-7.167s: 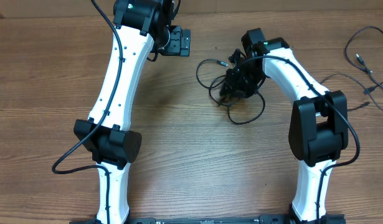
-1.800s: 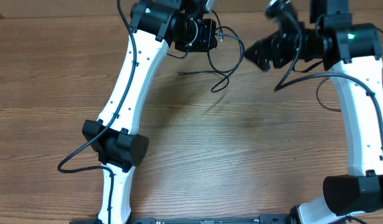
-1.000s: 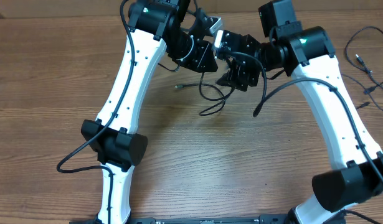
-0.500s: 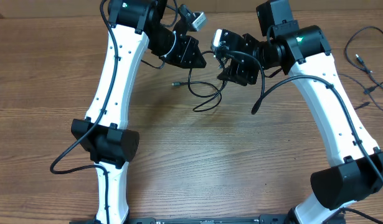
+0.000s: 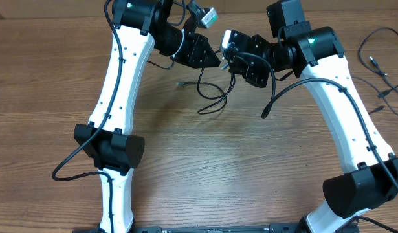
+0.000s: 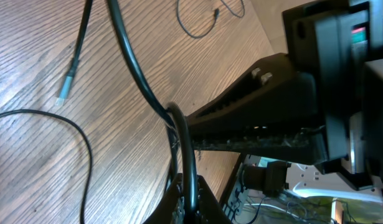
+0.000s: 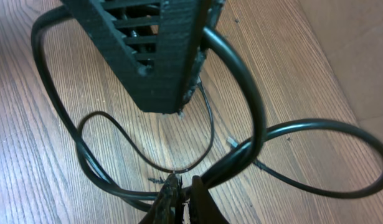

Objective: Untangle cables

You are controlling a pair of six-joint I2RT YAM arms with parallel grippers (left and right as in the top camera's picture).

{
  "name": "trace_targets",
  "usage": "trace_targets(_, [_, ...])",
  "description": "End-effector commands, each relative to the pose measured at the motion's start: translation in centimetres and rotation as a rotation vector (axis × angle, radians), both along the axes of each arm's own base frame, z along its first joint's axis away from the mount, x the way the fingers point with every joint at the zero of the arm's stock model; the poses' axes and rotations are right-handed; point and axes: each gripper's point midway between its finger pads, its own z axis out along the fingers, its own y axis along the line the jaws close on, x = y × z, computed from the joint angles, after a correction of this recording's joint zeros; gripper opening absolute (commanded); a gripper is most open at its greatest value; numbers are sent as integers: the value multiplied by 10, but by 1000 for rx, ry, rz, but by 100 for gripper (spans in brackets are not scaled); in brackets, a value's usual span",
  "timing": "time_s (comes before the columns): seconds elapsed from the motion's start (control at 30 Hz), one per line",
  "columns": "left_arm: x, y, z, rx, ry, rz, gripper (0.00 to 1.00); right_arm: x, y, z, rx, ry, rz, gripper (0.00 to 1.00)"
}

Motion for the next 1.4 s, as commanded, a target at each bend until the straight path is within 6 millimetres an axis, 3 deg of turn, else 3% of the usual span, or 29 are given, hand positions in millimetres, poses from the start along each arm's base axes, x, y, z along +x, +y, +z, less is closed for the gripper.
trace_targets(0.0, [2, -2, 6, -42, -7, -5, 4, -1, 1, 1, 14, 5, 0, 4])
trace_targets(0.07, [6, -2, 8, -46, 0, 16, 4, -1, 1, 1, 19, 16, -13, 5])
trace_targets(0.13, [10, -2, 9, -51, 7, 37, 4, -3, 0, 0, 16, 25, -13, 19])
trace_targets(0.27, [9, -8, 20, -125, 16, 20, 4, -3, 1, 0, 16, 25, -13, 26])
trace_targets(0.33, [6, -13, 31, -189, 23, -4, 4, -3, 1, 0, 16, 25, -13, 24])
trace_targets(0.43, [4, -15, 42, -253, 51, -13, 4, -2, 1, 0, 16, 24, -13, 5])
trace_targets(0.47, [6, -13, 41, -251, 67, 3, 4, -2, 1, 0, 16, 24, -13, 4])
trace_targets(0.63, [16, 0, 38, -226, 75, 54, 4, -2, 1, 0, 23, 37, -31, 4])
trace_targets(0.77, [36, 20, 18, -97, 140, 219, 4, -4, 0, -1, 21, 49, -33, 4])
trace_targets(0.97, [37, 21, 18, -100, 132, 220, 4, -3, 0, -1, 22, 44, -33, 4])
trace_targets(1.1, [36, 20, 19, -107, 134, 214, 4, 0, 1, 1, 29, 33, -39, 66])
trace_targets(1.37, [30, 16, 25, -148, 126, 168, 4, 43, -4, 19, 131, 11, -317, 65])
